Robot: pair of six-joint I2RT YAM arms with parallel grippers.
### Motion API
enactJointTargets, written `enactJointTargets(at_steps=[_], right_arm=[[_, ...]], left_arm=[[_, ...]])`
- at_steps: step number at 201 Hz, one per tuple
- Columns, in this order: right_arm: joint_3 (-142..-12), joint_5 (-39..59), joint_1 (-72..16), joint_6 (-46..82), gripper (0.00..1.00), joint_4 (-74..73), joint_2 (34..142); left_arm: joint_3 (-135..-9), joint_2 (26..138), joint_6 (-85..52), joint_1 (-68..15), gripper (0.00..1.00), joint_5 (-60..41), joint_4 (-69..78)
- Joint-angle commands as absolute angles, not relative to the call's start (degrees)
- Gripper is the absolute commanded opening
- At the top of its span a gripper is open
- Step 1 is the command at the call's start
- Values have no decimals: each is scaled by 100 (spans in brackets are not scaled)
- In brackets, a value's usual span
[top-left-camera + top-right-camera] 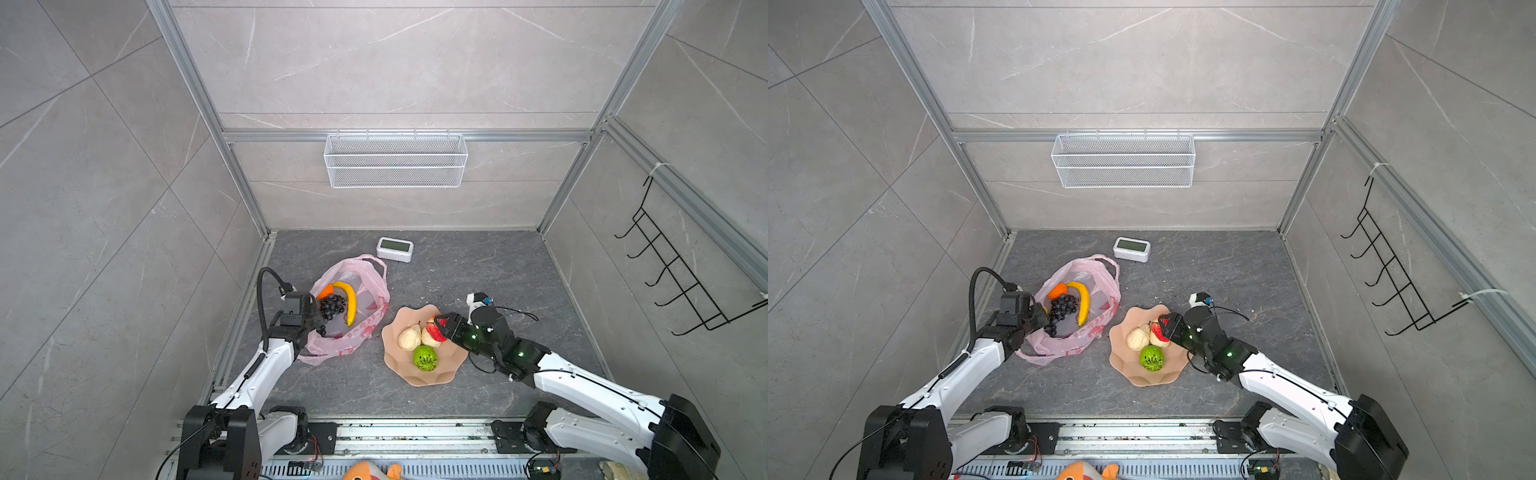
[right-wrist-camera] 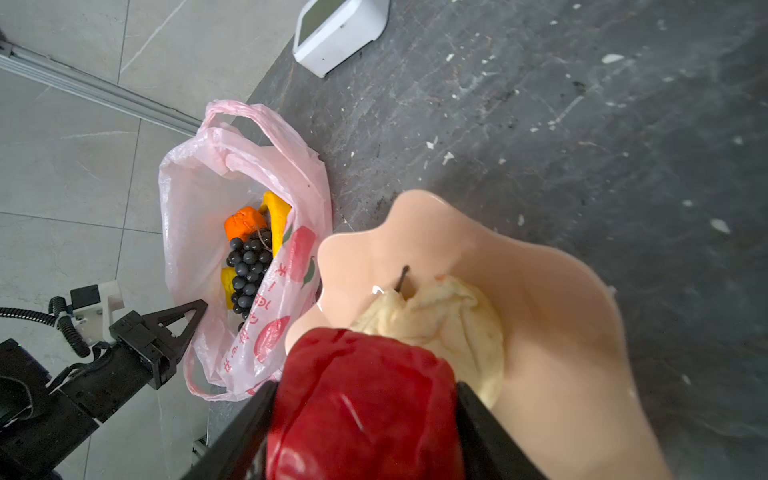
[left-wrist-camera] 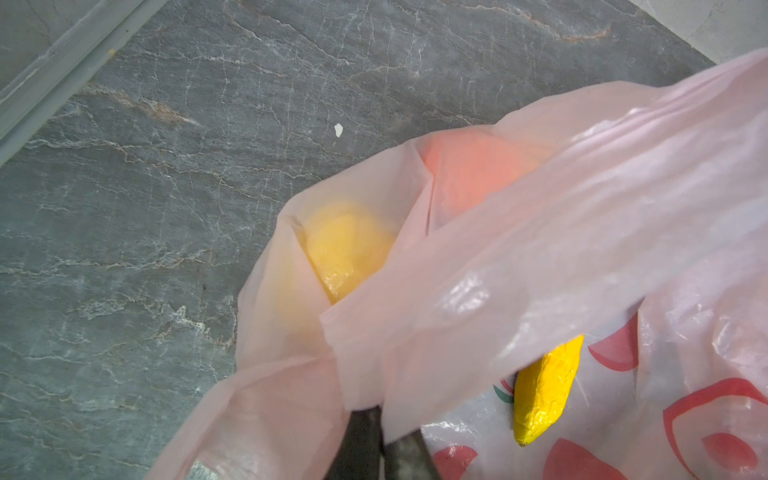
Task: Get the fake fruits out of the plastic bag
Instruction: 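Lift the red apple out and carry it toward the peach bowl, then lower the red apple into the peach bowl beside the green fruit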
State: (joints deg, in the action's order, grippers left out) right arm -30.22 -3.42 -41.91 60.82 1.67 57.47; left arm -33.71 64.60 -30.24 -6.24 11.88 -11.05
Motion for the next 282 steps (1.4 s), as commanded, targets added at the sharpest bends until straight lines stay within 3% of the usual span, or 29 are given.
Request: enactJointTargets(at_steps=[1,58,119,198,282], right_arm=[[-2725,-616,-4196,6353,60,119,5230],[-2232,-923,-4494,6743,59,477,4658],[-2052,-1428,-5134,7132,59,285,4942],[-1809,-1503,-5223,7364,61,-607,5476],[-1783,-1528,-5248,7401,74,-920,5854]], left_arm=[[-3401,6482,-2993,-641,0,1302,-967],[-3415,6504,-2988,-642,0,1345,-968],[-3419,6531,-2987,-642,0,1347,-968],[-3421,6513,-2984,-642,0,1321,-982],[-3423,6536,-2988,-641,0,1328,-967]])
